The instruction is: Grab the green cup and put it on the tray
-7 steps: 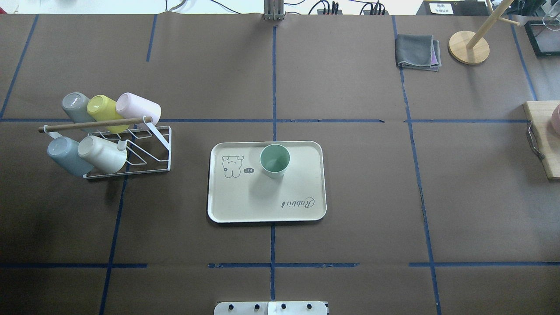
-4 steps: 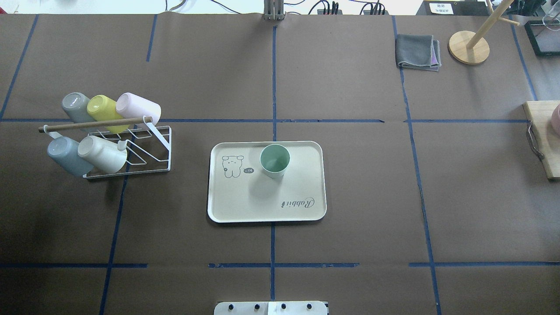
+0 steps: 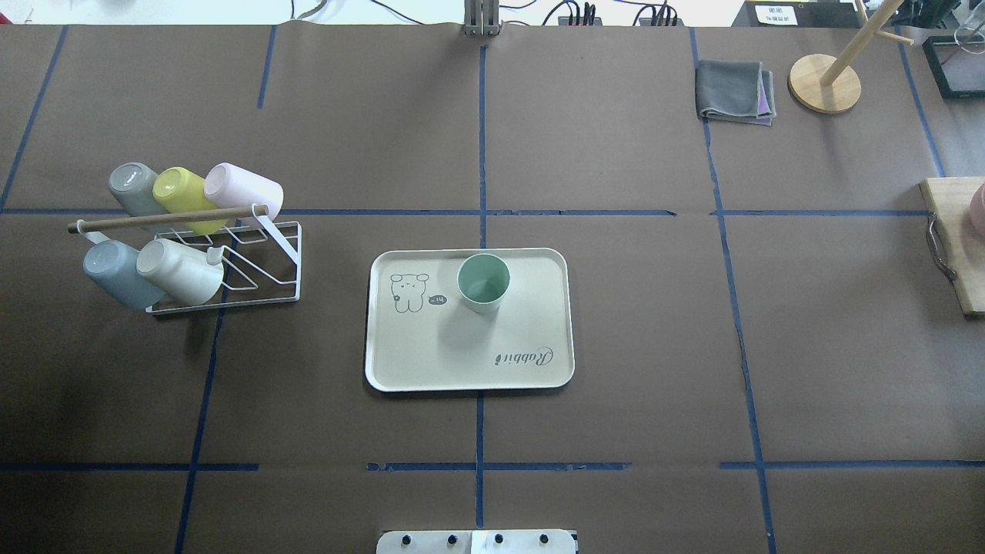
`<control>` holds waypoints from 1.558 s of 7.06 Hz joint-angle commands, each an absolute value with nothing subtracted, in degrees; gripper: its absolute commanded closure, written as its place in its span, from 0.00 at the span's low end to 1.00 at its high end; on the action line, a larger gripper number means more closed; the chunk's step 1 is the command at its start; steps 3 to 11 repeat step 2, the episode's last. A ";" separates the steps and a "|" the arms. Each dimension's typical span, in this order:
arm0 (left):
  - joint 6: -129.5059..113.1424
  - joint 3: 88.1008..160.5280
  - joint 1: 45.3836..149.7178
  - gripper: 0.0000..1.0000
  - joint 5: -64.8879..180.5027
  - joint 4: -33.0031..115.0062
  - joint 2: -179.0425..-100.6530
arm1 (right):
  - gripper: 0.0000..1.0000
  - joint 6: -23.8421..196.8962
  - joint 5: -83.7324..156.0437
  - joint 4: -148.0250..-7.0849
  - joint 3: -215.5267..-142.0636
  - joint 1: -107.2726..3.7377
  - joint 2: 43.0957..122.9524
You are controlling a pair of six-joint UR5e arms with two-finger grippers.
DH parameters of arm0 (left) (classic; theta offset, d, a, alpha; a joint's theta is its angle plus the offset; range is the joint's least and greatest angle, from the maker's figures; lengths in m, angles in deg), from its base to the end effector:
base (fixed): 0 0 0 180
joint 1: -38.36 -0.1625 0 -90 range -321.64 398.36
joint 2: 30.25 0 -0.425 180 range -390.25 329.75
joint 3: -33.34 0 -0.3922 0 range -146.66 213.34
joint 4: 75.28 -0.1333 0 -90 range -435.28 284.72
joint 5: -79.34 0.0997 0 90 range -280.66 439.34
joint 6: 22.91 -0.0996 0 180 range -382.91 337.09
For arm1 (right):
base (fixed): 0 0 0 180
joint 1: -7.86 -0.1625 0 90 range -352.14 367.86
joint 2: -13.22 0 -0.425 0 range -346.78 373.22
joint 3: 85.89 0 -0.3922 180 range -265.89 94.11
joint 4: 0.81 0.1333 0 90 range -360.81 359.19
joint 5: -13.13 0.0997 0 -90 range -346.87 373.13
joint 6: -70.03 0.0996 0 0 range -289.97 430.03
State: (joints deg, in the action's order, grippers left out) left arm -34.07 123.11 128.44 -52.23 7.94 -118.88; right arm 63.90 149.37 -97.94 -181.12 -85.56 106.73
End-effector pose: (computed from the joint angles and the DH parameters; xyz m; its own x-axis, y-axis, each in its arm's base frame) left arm -0.0679 -0.4696 0.6866 0.7341 0.0956 -0.6722 -0.1434 0.9895 -0.0159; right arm 0.0886 -0.4543 0.6529 0.6888 0.0025 0.7250 0.0142 0.9998 -0.0170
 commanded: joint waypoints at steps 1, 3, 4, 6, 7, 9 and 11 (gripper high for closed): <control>-34.07 123.17 128.44 0.00 -52.23 7.95 -118.85 | 0.00 63.96 149.45 -97.93 -181.16 -85.56 106.73; -34.07 123.17 128.44 0.00 -52.32 7.95 -118.85 | 0.00 63.96 149.45 -97.93 -181.16 -85.56 106.73; -34.07 123.17 128.44 0.00 -52.32 7.95 -118.85 | 0.00 63.96 149.45 -97.93 -181.16 -85.56 106.73; -34.07 123.17 128.44 0.00 -52.32 7.95 -118.85 | 0.00 63.96 149.45 -97.93 -181.16 -85.56 106.73; -34.07 123.17 128.44 0.00 -52.32 7.95 -118.85 | 0.00 63.96 149.45 -97.93 -181.16 -85.56 106.73; -34.07 123.17 128.44 0.00 -52.32 7.95 -118.85 | 0.00 63.96 149.45 -97.93 -181.16 -85.56 106.73; -34.07 123.17 128.44 0.00 -52.32 7.95 -118.85 | 0.00 63.96 149.45 -97.93 -181.16 -85.56 106.73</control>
